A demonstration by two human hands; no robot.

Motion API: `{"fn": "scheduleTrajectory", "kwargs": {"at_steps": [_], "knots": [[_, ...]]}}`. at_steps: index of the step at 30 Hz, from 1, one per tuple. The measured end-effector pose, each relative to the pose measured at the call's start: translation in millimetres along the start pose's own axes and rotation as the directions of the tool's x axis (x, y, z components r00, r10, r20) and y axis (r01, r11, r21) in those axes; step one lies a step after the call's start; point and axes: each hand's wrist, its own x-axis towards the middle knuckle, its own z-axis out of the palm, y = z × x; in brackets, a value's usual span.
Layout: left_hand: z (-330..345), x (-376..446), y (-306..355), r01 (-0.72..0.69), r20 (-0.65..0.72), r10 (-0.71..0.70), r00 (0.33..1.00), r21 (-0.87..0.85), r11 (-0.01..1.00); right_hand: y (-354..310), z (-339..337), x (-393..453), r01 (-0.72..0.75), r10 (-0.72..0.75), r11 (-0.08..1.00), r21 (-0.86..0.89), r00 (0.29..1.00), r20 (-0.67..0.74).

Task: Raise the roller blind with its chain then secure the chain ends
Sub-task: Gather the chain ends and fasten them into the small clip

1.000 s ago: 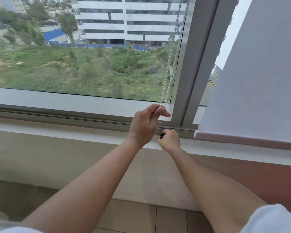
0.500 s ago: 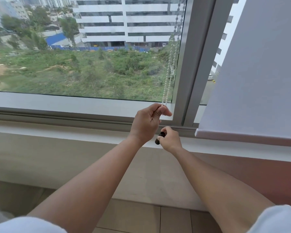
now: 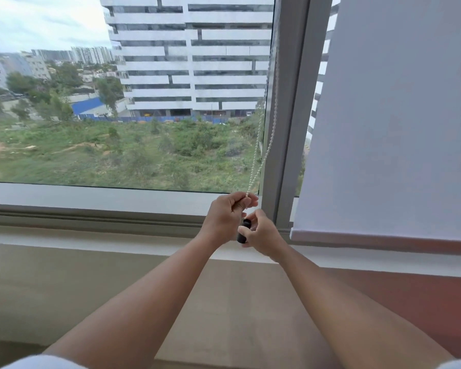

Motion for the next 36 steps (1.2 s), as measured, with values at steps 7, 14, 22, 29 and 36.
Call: {"fn": "scheduleTrajectory", "kwargs": {"at_steps": [7, 14, 22, 29, 36], "knots": [[0, 1, 21, -0.024, -0.070, 0.023, 0.997, -0.009, 1.000, -20, -19, -9, 0.041, -0.040, 0.999, 0.027, 0.998, -0.052], [0, -1, 33, 0.003, -0.179, -0.023, 0.984, -0.110, 0.994, -37, -38, -22, 0.108, -0.107, 0.988, 0.110, 0.994, -0.009], [-2, -3, 35, -0.007, -0.188, -0.007, 0.982, -0.075, 0.997, -50, -51, -27, 0.125, -0.125, 0.979, 0.158, 0.992, -0.007], [-6, -8, 38, -0.062, -0.099, 0.068, 0.993, 0.062, 0.996, -57, -55, -31, 0.166, -0.160, 0.973, 0.157, 0.986, -0.050], [-9, -15, 44, -0.106, -0.036, 0.111, 0.993, 0.119, 0.987, -64, -54, -36, 0.210, -0.200, 0.951, 0.227, 0.977, -0.069]]}}
